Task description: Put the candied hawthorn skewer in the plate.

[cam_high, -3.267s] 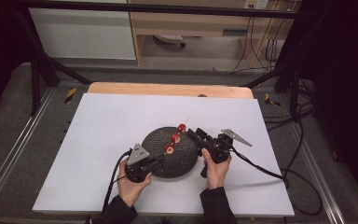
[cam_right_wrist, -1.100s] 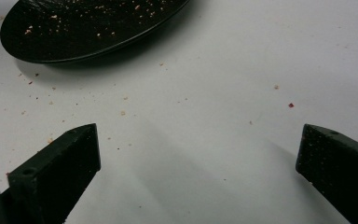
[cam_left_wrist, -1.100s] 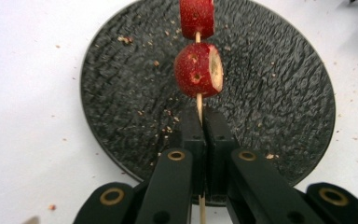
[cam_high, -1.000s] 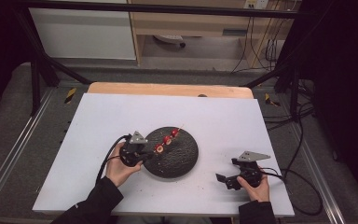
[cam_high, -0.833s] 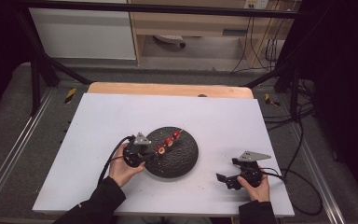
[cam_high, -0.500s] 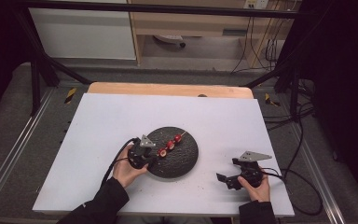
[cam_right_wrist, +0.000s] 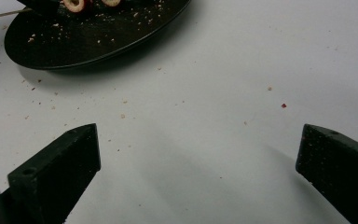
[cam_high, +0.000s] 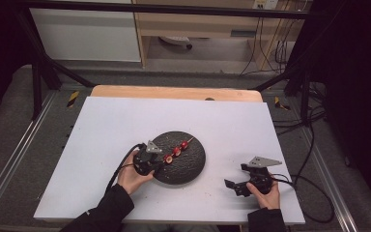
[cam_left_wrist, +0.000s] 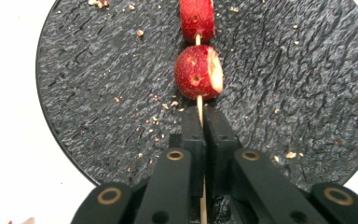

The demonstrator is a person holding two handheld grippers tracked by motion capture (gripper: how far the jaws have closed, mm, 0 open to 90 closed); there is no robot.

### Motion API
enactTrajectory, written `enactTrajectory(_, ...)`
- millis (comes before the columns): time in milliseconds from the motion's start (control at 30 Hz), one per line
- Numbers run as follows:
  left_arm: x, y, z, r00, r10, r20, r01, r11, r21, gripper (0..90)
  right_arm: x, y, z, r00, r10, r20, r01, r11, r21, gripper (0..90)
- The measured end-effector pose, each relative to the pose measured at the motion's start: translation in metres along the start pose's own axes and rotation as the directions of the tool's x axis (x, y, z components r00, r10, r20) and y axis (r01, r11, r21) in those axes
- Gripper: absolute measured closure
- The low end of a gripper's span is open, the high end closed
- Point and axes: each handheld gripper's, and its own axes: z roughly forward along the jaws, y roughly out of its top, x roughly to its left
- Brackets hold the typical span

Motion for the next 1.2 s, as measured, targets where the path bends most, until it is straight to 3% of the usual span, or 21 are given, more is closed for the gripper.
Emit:
enactTrajectory(300,0.008,-0.004,-0.022,0.9994,0.006,0.033,-0.004,0.9984,-0.056,65.2,0.0,0.0,-0.001,1.0,0.0,0.003,0.0,1.0,-0.002,0.6)
enactTrajectory(567,0.02,-0.017,-0.043,0.999,0.02,0.039,-0.016,0.9957,-0.091,39.8,-0.001,0.0,-0.001,1.0,-0.001,0.004,0.001,1.0,0.001,0.6)
enactTrajectory(700,0.028,-0.028,-0.053,0.999,0.023,0.039,-0.018,0.9934,-0.113,30.5,-0.001,0.0,-0.002,1.0,0.005,0.002,-0.005,1.0,-0.003,0.6)
enactTrajectory(967,0.043,-0.059,-0.065,0.9999,0.013,-0.002,-0.013,0.9894,-0.144,12.4,0.0,0.0,-0.002,1.0,0.008,0.002,-0.008,1.0,0.003,0.5)
enactTrajectory(1200,0.054,-0.088,-0.068,0.9996,-0.02,-0.02,0.016,0.9819,-0.189,6.8,-0.001,-0.001,-0.001,1.0,0.003,0.008,-0.003,1.0,0.012,0.5)
